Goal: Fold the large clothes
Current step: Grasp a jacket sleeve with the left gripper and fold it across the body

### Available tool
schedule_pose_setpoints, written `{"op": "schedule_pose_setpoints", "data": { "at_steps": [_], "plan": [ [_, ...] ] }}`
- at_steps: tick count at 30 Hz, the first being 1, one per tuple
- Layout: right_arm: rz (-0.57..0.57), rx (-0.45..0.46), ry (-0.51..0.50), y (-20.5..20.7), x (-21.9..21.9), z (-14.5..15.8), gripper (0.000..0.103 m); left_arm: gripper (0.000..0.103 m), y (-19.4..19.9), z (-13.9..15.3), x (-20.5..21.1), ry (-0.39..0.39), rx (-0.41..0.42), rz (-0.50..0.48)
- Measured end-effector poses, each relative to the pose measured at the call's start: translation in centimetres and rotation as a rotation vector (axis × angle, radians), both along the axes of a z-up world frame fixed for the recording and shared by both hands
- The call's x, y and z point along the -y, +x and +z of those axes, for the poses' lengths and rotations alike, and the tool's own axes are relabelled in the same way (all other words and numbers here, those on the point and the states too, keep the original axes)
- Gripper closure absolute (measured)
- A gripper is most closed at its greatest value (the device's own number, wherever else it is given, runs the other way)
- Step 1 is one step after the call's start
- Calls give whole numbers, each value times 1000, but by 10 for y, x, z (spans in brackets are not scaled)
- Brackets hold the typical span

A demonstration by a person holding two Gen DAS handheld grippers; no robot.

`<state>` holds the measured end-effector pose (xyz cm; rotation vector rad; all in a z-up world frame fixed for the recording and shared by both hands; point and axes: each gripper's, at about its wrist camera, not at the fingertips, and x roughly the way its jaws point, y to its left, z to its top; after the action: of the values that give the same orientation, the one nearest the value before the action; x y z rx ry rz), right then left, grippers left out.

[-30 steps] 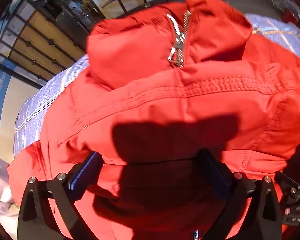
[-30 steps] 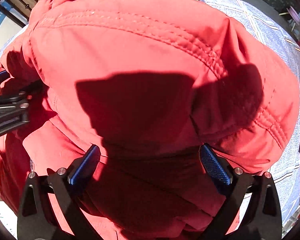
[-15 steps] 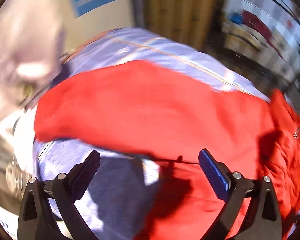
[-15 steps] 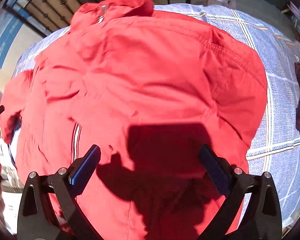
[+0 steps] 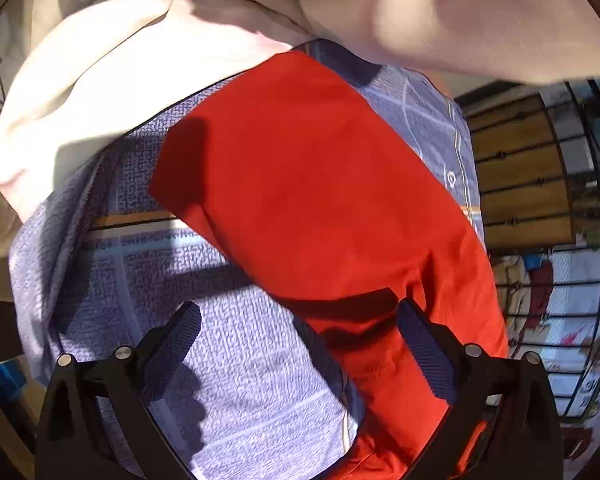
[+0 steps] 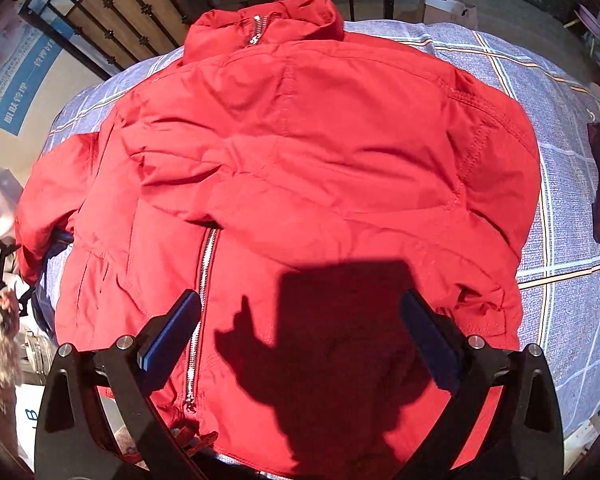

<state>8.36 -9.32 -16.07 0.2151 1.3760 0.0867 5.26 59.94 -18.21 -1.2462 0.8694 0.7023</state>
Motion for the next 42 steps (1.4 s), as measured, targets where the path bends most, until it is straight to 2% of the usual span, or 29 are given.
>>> {"op": "schedule_pose_setpoints", "data": {
  "at_steps": [3,6,8,11,13,15,17,21,24,27,29,32,34,37,40,42],
  "plan": [
    [8,-4,-13,-5,-10,3,5,9,10,-15,-12,-12,17,32],
    [-12,6,-34,-12,-15,8,5,9,27,-27,-17,-14,-30,10],
    [-45,17,-40,-16,-13,12,5,10,39,-29,-19,21,-80,-21],
    [-78,16,-40,-20,-9,16,5,40,57,-22,-16,126,-141,-121],
    [-90,26,-44,-22,-5,18,5,70,75,-11,-11,205,-175,-216],
    [-103,38,-45,-23,-2,21,5,81,91,8,-3,305,-205,-288],
    [-119,43,-41,-24,4,21,5,85,101,33,7,381,-202,-309],
    [-162,48,-21,-26,14,21,5,90,116,96,29,519,-99,-336],
    [-191,54,-5,-26,24,21,5,90,132,157,82,654,12,-443],
    [-230,59,14,-27,37,20,5,90,145,214,164,754,161,-589],
    [-265,64,28,-28,50,20,5,90,149,242,232,809,266,-713],
    [-316,70,44,-33,70,21,5,91,148,264,333,835,400,-905],
    [-344,78,50,-38,84,22,5,91,146,268,390,846,450,-999],
    [-393,85,53,-51,106,24,5,92,150,256,461,813,462,-1107],
    [-456,72,61,-68,127,21,5,92,146,228,522,862,415,-1236],
    [-497,53,75,-78,139,16,5,92,139,196,552,882,359,-1339]
  ]
}}
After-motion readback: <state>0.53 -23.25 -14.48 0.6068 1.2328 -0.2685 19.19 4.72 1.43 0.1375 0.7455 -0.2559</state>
